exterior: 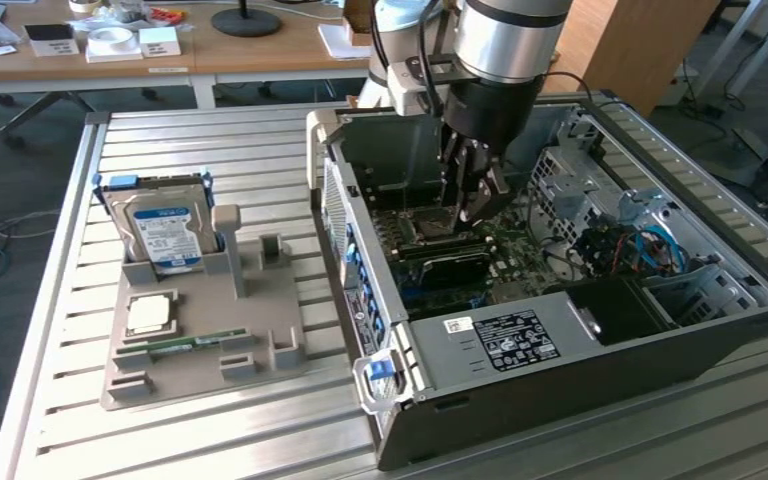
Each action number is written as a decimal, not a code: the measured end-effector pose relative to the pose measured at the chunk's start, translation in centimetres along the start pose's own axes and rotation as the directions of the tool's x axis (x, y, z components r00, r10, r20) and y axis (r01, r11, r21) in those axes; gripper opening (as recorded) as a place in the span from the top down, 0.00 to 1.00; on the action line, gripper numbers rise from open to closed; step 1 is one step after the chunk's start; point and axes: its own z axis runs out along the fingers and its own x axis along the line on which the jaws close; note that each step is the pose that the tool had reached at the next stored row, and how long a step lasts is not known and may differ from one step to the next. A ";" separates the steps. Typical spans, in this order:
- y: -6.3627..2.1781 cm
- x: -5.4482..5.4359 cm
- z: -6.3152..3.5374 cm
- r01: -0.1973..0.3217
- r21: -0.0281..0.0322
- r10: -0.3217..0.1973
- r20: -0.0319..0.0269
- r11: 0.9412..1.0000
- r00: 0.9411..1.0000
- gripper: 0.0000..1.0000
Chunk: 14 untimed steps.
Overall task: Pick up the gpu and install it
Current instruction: 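Press down on the gpu until it lock into place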
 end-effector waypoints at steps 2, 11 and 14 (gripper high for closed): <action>0.00 0.0 0.00 0.000 0.000 0.000 0.000 1.000 1.000 0.55; 0.00 0.0 0.00 0.000 0.000 0.000 0.000 1.000 1.000 0.74; 0.00 0.0 0.00 0.000 0.000 0.000 0.000 1.000 1.000 0.80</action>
